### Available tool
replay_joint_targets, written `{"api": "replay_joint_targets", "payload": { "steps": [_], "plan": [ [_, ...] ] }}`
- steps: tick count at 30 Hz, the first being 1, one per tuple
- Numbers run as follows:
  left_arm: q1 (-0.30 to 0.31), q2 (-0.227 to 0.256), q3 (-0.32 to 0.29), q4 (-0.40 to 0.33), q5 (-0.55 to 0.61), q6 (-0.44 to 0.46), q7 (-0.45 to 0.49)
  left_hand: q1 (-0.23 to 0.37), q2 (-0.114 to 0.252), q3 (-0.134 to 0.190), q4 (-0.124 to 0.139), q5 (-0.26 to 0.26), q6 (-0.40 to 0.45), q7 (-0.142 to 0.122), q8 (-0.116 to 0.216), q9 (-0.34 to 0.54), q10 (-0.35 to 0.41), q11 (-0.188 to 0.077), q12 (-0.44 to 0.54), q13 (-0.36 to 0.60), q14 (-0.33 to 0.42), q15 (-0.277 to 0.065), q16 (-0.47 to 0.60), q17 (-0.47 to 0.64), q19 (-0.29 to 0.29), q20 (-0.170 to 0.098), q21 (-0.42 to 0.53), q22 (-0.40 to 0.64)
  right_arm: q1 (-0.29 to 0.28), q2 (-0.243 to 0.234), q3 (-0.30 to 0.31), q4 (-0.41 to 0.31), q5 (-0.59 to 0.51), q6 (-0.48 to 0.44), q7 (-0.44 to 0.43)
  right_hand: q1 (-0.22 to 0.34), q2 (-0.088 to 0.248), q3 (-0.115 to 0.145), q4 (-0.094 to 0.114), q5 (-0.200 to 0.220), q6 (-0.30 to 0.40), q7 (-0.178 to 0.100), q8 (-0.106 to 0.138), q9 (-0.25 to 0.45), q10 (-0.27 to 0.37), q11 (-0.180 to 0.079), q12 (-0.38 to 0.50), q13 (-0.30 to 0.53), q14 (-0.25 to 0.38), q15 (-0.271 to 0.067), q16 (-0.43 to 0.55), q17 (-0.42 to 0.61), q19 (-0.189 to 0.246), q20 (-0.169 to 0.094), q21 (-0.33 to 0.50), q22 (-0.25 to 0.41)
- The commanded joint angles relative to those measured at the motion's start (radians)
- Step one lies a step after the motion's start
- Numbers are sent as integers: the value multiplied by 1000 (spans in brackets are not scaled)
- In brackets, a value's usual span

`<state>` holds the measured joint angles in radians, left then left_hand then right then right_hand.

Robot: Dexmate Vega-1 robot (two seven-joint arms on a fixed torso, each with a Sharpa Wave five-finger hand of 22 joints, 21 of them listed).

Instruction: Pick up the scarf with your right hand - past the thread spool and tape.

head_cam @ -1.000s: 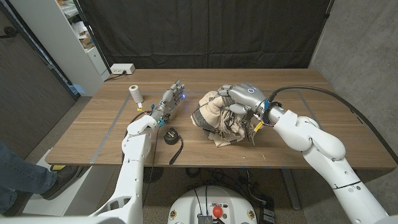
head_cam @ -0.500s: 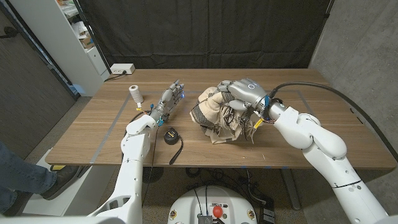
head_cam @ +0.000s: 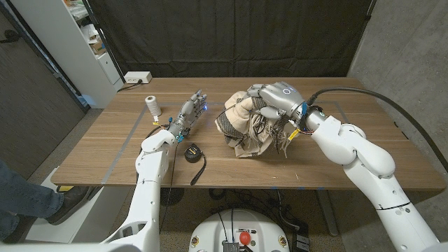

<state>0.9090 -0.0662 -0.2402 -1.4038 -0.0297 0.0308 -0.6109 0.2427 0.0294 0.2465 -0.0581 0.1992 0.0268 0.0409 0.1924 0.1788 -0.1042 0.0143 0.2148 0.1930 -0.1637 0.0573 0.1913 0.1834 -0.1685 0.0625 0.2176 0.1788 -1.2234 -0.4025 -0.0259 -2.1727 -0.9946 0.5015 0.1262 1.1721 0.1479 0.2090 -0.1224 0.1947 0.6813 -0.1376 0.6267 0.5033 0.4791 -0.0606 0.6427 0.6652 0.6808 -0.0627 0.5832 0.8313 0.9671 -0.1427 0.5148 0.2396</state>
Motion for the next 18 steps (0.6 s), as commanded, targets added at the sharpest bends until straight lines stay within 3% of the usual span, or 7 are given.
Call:
{"api": "replay_joint_targets", "payload": {
  "steps": [1,18],
  "plan": [
    [11,-2,2,-18,-8,3,0,2,6,3,-4,-2,5,3,-1,3,1,1,-3,2,-4,5,0,2,-113,6,-3,5,-7,12,27,-27,0,-1,-21,8,16,10,-1,1,28,19,8,7,5,1,6,4,13,-121,-6,6,-6,-36,10,3],
    [19,0,7,-35,-8,9,9,1,7,3,-6,-2,7,3,-1,3,0,1,-3,2,-1,5,1,2,-112,6,-4,5,-11,29,59,-51,-5,6,-51,24,27,27,-5,-4,27,17,14,11,4,-4,7,14,21,-124,-16,24,-14,-41,31,7]
  ]
}}
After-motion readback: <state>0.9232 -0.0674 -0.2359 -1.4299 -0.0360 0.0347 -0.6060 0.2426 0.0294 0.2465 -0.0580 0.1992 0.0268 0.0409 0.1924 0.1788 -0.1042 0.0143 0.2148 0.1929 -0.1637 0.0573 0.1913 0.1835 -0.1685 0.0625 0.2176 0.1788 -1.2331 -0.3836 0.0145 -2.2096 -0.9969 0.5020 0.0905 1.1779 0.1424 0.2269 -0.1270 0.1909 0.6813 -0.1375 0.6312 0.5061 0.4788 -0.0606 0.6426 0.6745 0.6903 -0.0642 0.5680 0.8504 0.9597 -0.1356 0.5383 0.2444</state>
